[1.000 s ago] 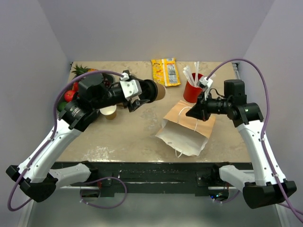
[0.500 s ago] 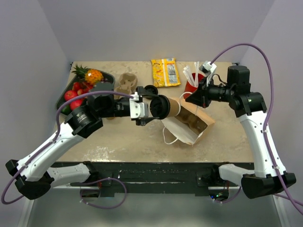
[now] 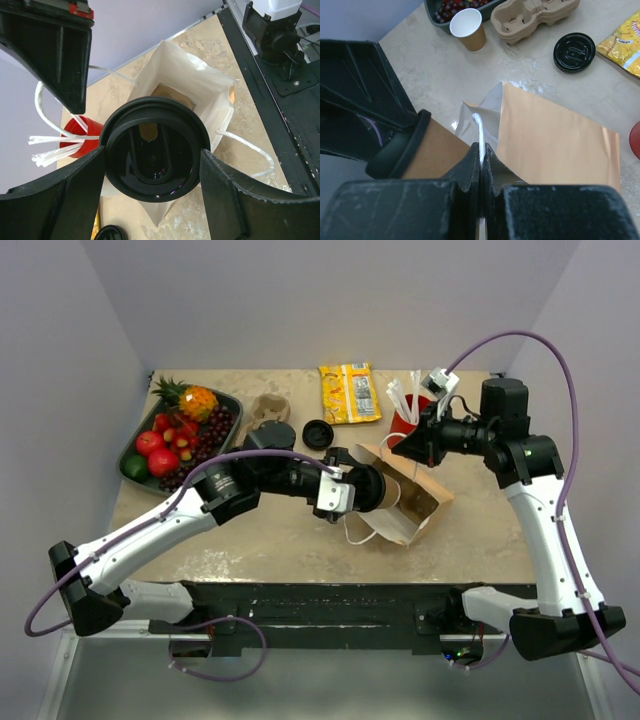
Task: Pack the takeout coffee
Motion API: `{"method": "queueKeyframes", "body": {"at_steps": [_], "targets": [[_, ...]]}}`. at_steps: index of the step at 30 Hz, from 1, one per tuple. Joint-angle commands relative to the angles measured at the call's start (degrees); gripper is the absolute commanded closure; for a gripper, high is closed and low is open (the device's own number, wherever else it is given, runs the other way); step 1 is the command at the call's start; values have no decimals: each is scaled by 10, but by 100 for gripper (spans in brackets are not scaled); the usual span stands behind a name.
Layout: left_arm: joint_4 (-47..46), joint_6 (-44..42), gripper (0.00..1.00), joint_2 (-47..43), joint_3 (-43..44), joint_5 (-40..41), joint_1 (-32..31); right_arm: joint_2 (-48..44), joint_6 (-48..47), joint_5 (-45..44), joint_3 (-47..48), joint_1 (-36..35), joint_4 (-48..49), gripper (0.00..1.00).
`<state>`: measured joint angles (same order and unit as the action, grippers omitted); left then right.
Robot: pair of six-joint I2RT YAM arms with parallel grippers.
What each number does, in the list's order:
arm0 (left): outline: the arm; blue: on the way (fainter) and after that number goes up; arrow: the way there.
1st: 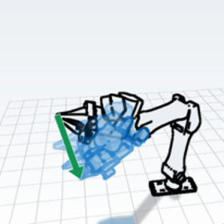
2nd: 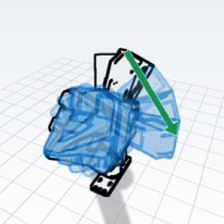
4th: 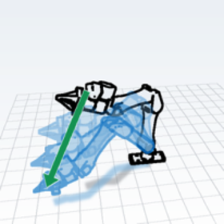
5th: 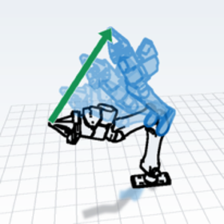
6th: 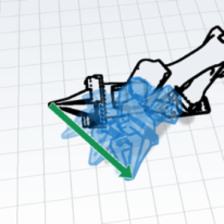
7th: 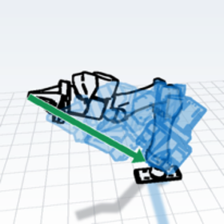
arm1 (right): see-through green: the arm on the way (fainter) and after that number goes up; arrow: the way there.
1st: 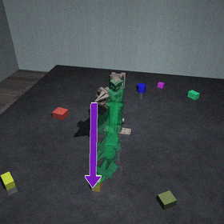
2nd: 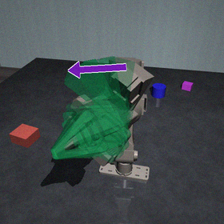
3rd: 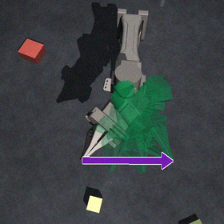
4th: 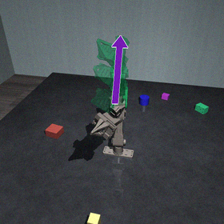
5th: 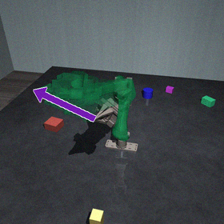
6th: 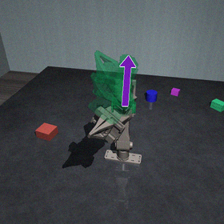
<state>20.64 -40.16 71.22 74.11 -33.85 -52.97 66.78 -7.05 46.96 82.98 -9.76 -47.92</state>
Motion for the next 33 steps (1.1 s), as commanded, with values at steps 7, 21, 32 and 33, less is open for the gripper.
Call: {"method": "queueKeyframes", "body": {"at_steps": [7,21,32,33], "targets": [[-66,96,100,68,25,90,-38,-28,29,-16,-1,-2,27,100],[-187,247,100,119,-10,316,-71,-31,43,-12,-1,-1,5,100],[-197,227,100,167,-29,337,-71,-26,52,-27,21,-2,3,100],[-198,231,100,168,-31,337,-71,-28,54,-28,18,-1,4,100]]}}
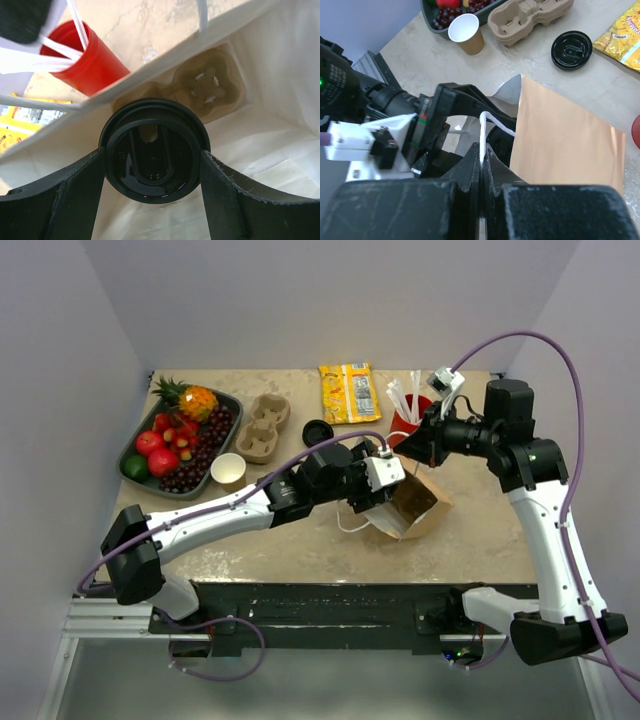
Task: Pack the takeout coffee
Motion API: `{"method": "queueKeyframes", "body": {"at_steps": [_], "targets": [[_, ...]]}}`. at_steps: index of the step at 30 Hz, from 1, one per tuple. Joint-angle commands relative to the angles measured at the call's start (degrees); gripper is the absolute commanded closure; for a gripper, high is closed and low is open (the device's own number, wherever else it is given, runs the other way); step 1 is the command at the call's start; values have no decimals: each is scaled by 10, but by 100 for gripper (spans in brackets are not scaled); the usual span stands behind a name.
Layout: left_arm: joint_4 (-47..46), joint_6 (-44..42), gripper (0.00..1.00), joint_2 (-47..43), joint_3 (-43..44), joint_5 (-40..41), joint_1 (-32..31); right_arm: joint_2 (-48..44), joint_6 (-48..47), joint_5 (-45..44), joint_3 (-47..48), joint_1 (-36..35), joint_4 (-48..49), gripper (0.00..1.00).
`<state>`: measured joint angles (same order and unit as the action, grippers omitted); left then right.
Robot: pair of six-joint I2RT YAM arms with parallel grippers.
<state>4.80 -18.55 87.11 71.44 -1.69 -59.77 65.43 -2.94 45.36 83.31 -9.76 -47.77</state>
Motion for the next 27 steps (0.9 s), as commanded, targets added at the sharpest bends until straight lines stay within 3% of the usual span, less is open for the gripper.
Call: {"method": "queueKeyframes", "body": {"at_steps": [1,6,15,27], "targets": [[-39,26,100,11,-5,35,-3,-15,14,-12,11,0,3,100],[-82,77,100,25,-3,108,-2,-10,11,-4,18,0,8,100],[-69,199,100,67,14,98,19,-8,13,-1,19,0,0,100],[-150,162,100,104,-4,98,27,11,9,14,33,0,-19,100]]}}
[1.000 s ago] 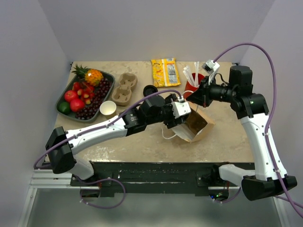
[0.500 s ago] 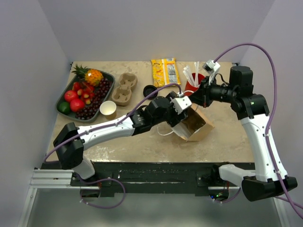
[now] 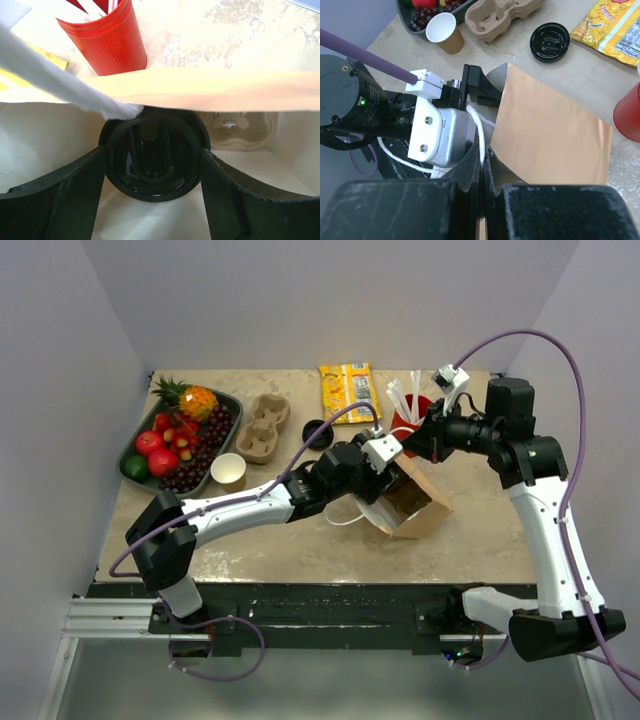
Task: Pack the takeout coffee
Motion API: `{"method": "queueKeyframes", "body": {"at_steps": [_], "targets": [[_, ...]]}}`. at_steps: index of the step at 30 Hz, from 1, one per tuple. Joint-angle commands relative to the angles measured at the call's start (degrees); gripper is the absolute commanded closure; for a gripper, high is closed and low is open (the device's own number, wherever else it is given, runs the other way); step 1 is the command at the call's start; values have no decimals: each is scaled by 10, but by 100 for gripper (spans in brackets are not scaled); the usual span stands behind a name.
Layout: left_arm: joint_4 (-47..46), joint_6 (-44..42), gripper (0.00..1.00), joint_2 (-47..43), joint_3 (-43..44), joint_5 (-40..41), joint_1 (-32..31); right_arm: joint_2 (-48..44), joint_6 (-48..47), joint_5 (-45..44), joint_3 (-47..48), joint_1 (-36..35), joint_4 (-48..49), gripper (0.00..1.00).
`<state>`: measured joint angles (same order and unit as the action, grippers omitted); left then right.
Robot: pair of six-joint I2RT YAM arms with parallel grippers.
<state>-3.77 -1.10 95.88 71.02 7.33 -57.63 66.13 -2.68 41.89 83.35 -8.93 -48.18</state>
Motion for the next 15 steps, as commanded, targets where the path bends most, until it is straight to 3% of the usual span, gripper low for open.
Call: {"method": "queueKeyframes", "body": {"at_steps": [1,15], "targets": [[-77,-15,100,18,-4,9,5,7,7,50,36,-8,-17,100],[-133,-72,100,63,-4,0,4,37,-30,53,108,-8,-104,100]]}}
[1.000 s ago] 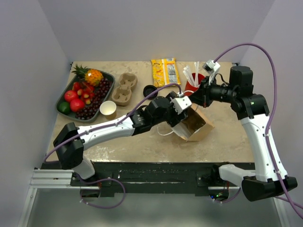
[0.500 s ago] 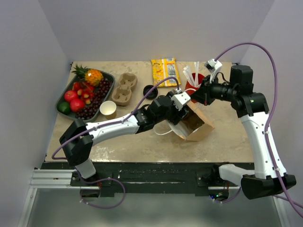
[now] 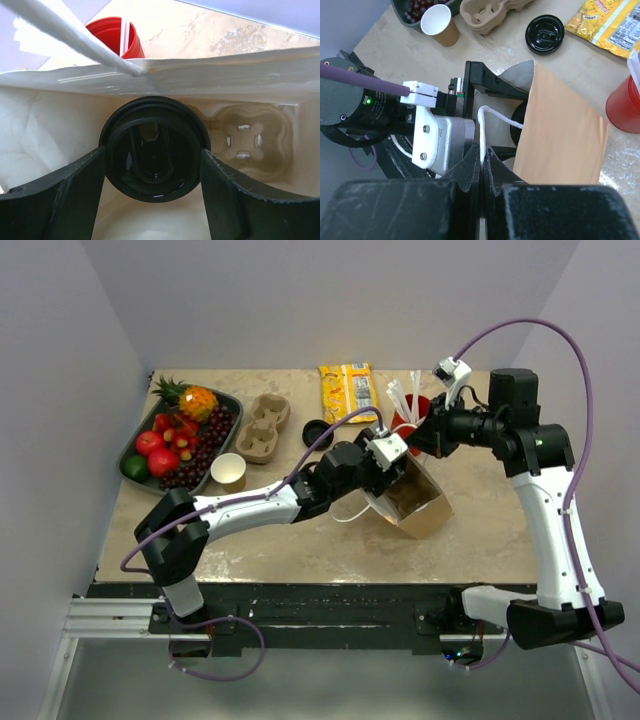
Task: Pack the takeout coffee
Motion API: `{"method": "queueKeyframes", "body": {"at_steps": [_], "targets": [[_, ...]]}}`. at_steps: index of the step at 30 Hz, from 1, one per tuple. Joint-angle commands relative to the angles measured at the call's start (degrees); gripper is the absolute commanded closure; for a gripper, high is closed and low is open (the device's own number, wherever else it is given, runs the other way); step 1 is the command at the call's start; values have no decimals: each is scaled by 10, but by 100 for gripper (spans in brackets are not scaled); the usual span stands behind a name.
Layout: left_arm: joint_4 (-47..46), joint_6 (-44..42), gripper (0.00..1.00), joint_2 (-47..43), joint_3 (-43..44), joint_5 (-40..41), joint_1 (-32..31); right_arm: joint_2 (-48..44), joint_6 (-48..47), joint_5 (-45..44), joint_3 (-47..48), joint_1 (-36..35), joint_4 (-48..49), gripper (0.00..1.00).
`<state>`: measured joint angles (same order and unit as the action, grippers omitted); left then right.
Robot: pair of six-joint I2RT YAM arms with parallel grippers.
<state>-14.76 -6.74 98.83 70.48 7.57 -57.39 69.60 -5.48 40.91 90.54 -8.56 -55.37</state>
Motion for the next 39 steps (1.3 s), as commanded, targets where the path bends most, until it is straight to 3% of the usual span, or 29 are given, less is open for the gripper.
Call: {"method": "queueKeyframes", "body": {"at_steps": [1,15,26,39], "targets": [[-23,-15,100,37,1,-8,3,4,-3,64,38,-13,-37,100],[57,10,100,79,31,-16,25,11,-13,87,20,-13,-38,100],[-4,24,100,131,41,16,23,13,-80,116,39,-13,-110,100],[98,2,100,122,68,48,22,8,-67,137,11,-14,-91,100]]}}
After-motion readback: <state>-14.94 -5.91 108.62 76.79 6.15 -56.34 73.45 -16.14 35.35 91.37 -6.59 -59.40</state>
